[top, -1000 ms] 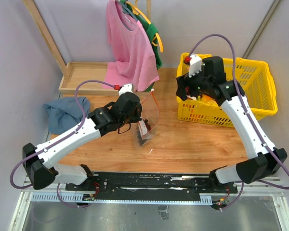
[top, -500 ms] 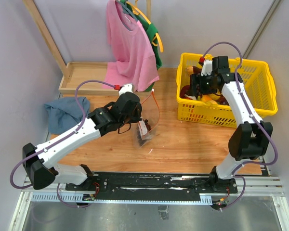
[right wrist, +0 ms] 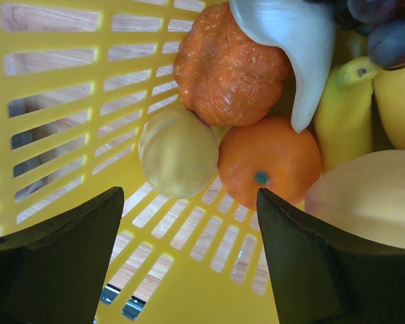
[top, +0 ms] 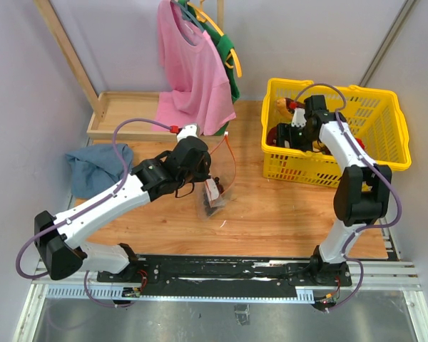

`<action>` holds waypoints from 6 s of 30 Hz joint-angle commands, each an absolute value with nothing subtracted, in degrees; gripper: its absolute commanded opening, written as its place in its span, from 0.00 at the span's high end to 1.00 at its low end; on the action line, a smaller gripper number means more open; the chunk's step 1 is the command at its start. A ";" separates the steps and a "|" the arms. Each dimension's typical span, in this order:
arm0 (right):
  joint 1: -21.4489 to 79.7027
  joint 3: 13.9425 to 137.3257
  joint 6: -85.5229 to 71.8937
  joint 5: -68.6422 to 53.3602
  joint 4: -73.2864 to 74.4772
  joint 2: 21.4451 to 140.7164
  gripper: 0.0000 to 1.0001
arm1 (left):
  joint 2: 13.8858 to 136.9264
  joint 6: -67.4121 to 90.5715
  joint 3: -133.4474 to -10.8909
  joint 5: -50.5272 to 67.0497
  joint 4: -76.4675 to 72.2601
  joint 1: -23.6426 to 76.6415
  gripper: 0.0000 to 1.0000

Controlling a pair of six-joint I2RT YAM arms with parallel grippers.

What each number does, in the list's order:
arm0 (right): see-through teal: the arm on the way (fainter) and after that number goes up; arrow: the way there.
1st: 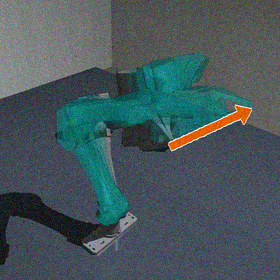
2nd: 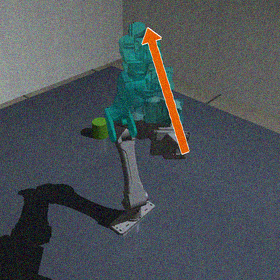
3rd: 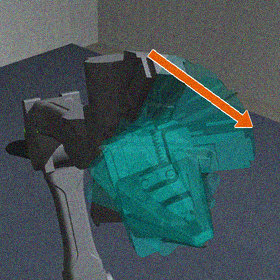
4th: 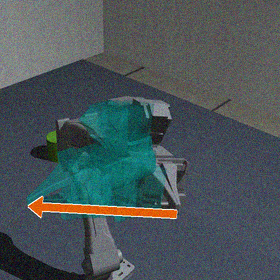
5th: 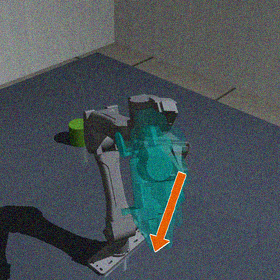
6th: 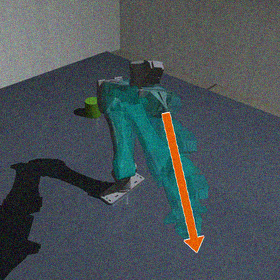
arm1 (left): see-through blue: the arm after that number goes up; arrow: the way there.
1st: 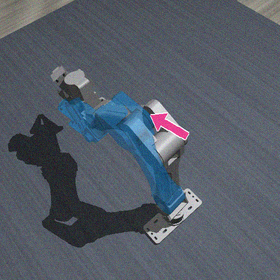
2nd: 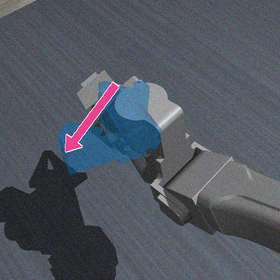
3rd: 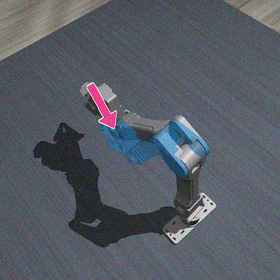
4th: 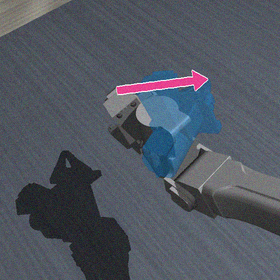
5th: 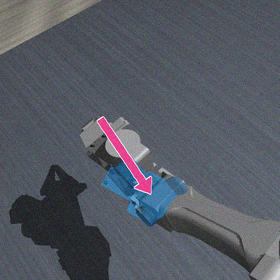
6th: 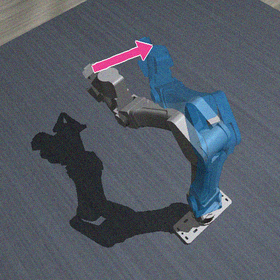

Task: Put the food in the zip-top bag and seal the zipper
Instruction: Pick up the fake fruit from the bin, then place the fake fruit in the zipper food storage bag, then pick up the fake fruit from the bin.

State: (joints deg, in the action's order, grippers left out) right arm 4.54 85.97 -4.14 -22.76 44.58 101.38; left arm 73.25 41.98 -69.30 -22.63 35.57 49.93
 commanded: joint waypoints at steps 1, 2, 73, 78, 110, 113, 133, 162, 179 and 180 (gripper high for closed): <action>5.47 85.47 -7.00 -22.46 46.52 104.28 0.21 | 73.43 41.32 -68.43 -22.27 33.71 49.57 1.00; 5.65 85.38 -7.23 -22.71 46.43 104.85 0.21 | 73.39 41.37 -68.32 -22.24 33.67 49.50 1.00; 8.26 84.46 -6.68 -15.29 43.64 100.60 0.58 | 71.92 41.87 -67.68 -23.05 34.19 49.53 1.00; 8.25 84.38 -6.84 -10.41 43.63 95.56 0.61 | 71.73 41.97 -67.89 -22.72 34.19 49.57 1.00; 25.01 83.45 -1.51 10.22 37.14 73.96 0.67 | 71.63 42.39 -68.24 -20.73 33.11 49.57 1.00; 25.30 83.45 -1.16 4.53 36.01 72.57 0.67 | 71.46 42.31 -68.29 -21.00 33.31 49.52 1.00; 43.71 75.83 -0.69 -20.09 24.13 71.64 0.62 | 71.05 42.61 -68.40 -21.32 33.85 49.57 1.00; 42.98 84.80 2.26 1.64 35.46 74.66 0.08 | 69.39 42.84 -66.20 -21.53 33.14 49.56 1.00; 15.64 88.30 -4.13 5.51 50.99 81.36 0.04 | 68.83 42.54 -65.56 -21.68 32.74 49.57 1.00; 14.58 88.17 -4.13 4.30 51.13 82.11 0.04 | 68.89 42.53 -65.55 -21.64 32.80 49.57 1.00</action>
